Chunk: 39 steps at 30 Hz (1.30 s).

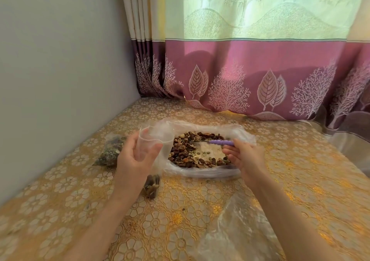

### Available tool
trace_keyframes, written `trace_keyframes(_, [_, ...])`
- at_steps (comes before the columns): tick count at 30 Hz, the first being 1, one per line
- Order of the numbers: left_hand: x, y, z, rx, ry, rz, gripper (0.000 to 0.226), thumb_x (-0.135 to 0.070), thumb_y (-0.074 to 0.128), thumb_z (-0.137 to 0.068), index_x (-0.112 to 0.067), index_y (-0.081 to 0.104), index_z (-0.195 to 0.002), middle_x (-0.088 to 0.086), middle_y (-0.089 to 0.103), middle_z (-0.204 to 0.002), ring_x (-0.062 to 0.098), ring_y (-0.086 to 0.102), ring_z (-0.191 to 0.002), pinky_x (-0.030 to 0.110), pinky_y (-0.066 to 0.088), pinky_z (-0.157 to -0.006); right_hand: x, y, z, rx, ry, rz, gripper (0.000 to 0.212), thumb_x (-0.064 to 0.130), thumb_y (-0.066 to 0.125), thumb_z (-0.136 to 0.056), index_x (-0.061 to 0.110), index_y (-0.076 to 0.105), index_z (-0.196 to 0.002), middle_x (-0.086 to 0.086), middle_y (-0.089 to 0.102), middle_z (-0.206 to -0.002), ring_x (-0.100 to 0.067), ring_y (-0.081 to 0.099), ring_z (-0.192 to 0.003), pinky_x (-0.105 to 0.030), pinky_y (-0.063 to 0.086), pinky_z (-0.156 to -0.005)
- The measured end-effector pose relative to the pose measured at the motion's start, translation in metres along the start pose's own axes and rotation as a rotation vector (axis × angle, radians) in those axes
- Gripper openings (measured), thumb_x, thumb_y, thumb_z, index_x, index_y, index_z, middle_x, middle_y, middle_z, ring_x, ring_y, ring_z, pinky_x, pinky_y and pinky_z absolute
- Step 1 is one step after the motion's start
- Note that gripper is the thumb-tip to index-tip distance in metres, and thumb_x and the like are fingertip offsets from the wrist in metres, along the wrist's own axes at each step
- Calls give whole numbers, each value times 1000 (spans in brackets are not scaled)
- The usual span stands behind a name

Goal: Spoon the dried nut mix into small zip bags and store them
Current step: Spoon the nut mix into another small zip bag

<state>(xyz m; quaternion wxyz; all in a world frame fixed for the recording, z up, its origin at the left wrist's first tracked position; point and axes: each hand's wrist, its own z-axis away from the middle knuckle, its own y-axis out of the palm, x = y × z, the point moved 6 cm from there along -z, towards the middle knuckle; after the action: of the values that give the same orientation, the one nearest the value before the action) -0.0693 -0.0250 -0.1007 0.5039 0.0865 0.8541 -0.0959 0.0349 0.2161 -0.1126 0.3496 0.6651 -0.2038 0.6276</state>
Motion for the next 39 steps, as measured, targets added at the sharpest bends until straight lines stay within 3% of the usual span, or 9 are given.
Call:
trace_keyframes(3, [0,1,1,4,-12,23,55,-55,66,-71,-34,55,-121,-13,67,-104,7,66,-92,28,58,-65,3,-3,0,-37,8,-39,47,10,49,-96,9,72,-55,-4,72,-63,-15,62,-63,-19,50,-54])
trace_keyframes(7, [2,-1,-2,-17,-49,45,54,-64,68,-66,-40,56,-112,-18,68,-100,6,66,-90,41,57,-77,14,-5,0,-65,0,-123,24,10,52,-95,2,65,-77,-7,68,-63,-14,62,-55,-18,50,-51])
trace_keyframes(13, [7,-2,-3,-23,-81,40,66,-69,67,-61,-36,56,-118,-14,68,-103,9,66,-95,44,55,-82,46,5,13,37,-106,-201,26,12,50,-96,0,66,-79,-7,68,-62,-14,62,-56,-18,50,-51])
trace_keyframes(20, [4,3,-3,-13,-69,46,66,-58,67,-65,-28,55,-122,-16,69,-98,1,66,-87,15,53,-64,74,25,35,211,-184,-198,28,14,50,-96,-1,67,-80,-9,68,-65,-13,61,-56,-17,49,-50])
trace_keyframes(22, [5,2,-3,-23,-69,45,69,-56,68,-65,-26,54,-125,-14,68,-101,0,65,-89,12,52,-65,77,30,40,254,-214,-150,27,14,49,-96,-1,67,-82,-9,68,-68,-14,61,-58,-17,49,-51])
trace_keyframes(26, [10,-1,-2,-33,-87,31,77,-59,68,-64,-23,50,-129,-8,65,-113,9,64,-100,28,56,-79,82,40,50,340,-302,-39,23,9,49,-95,1,67,-84,-5,71,-68,-15,59,-60,-17,48,-50])
trace_keyframes(30, [10,-1,-3,-40,-73,-6,80,-59,70,-61,-25,49,-131,-16,65,-109,0,62,-97,20,54,-79,80,49,54,432,-330,14,20,5,49,-94,1,68,-91,-7,69,-71,-17,60,-62,-19,47,-50])
trace_keyframes(34, [13,-1,-4,-36,-90,-42,97,-61,72,-56,-24,39,-139,-4,56,-128,15,56,-114,41,49,-94,81,47,52,441,-360,26,22,0,47,-92,3,69,-92,-11,68,-75,-18,61,-64,-20,47,-52])
trace_keyframes(39, [12,0,-5,5,-70,-58,97,-57,74,-59,-22,36,-141,-4,55,-130,11,58,-111,25,56,-78,81,35,41,344,-364,-116,21,6,47,-94,6,68,-93,-10,66,-74,-16,60,-61,-20,46,-52])
